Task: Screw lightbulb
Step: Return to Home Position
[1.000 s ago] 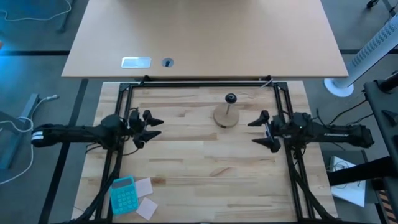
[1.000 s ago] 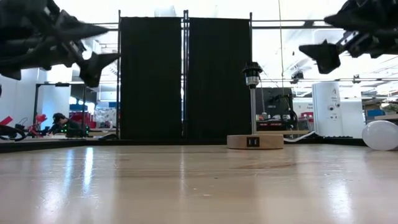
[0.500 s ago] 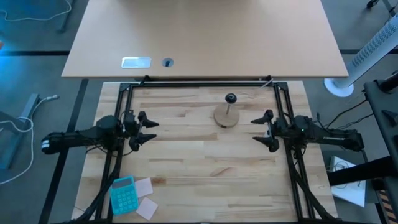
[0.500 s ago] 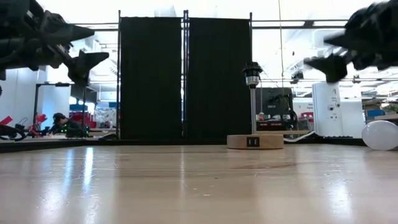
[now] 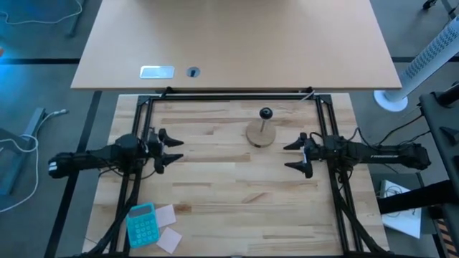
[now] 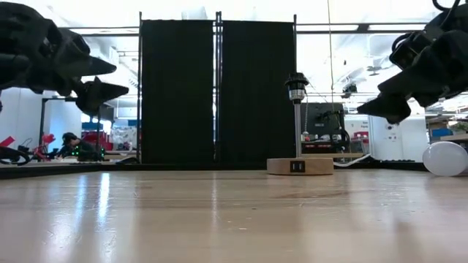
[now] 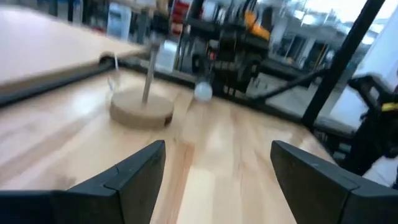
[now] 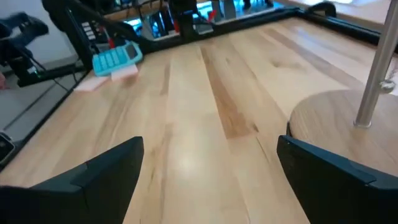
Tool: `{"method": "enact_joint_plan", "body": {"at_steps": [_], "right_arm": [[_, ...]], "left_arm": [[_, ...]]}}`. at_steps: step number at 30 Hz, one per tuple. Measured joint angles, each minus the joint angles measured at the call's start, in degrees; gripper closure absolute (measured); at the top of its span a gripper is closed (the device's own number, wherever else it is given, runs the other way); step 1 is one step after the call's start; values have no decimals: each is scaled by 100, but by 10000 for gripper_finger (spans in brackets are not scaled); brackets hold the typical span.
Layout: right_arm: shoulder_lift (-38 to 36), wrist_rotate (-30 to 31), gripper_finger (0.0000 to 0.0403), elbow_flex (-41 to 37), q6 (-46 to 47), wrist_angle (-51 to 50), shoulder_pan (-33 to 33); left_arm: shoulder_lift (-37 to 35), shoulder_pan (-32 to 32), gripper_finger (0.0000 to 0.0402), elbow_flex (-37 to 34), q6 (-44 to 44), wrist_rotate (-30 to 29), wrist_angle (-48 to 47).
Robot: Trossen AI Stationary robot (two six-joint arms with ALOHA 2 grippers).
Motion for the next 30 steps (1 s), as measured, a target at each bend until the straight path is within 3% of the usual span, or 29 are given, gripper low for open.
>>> {"method": "enact_joint_plan", "body": {"at_steps": [30], "right_arm": [[365,-2,39,0,2,4,0]], "left_arm": [[2086,0,119,6,-17,-5,9]]}}
